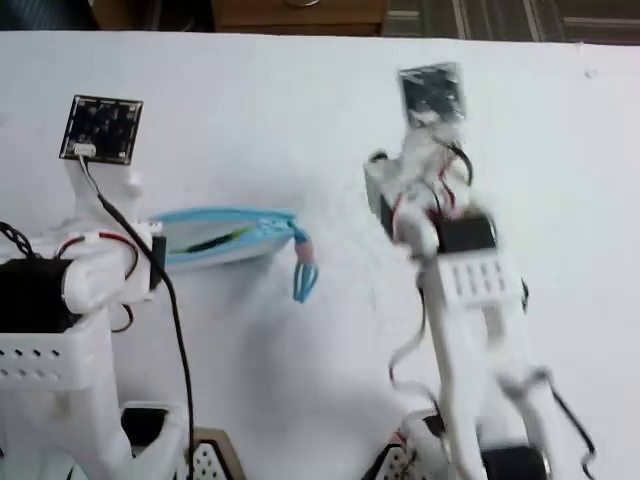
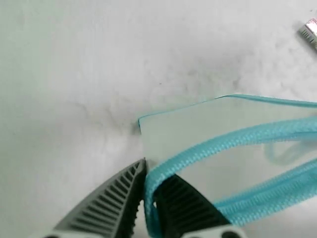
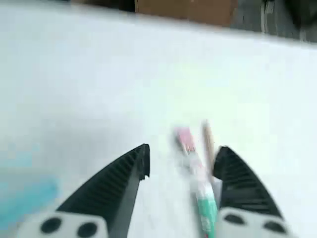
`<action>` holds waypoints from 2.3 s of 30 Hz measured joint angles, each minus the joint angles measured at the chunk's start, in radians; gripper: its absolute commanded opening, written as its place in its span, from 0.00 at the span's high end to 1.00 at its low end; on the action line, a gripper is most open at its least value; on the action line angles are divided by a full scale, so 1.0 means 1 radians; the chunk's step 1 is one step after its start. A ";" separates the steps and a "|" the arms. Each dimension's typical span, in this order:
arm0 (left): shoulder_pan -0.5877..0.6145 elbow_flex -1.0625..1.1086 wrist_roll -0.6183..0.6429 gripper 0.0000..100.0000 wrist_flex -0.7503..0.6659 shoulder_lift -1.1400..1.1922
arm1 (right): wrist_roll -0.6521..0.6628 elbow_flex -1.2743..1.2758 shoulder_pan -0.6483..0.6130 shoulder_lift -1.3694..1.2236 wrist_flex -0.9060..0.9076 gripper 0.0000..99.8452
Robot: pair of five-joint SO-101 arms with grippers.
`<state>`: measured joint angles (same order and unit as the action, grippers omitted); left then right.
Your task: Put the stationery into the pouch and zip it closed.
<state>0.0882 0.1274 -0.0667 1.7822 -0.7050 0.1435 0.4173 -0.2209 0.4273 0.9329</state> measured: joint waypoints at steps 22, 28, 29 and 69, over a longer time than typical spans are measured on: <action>0.000 0.000 0.000 0.98 0.000 0.000 | 0.226 -1.318 0.049 -1.389 0.526 0.74; 0.000 0.000 -0.002 0.98 0.000 0.000 | 0.313 -1.777 0.051 -1.648 0.758 0.91; 0.000 0.000 -0.002 0.98 0.000 0.000 | 0.325 -1.838 0.046 -1.691 0.781 0.94; 0.000 -0.002 -0.002 0.98 0.000 0.000 | 0.183 -0.514 -0.109 -0.029 0.809 0.98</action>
<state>0.0882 0.1258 -0.0683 1.7822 -0.7050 0.3261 -0.0967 -0.3299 0.3982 1.7415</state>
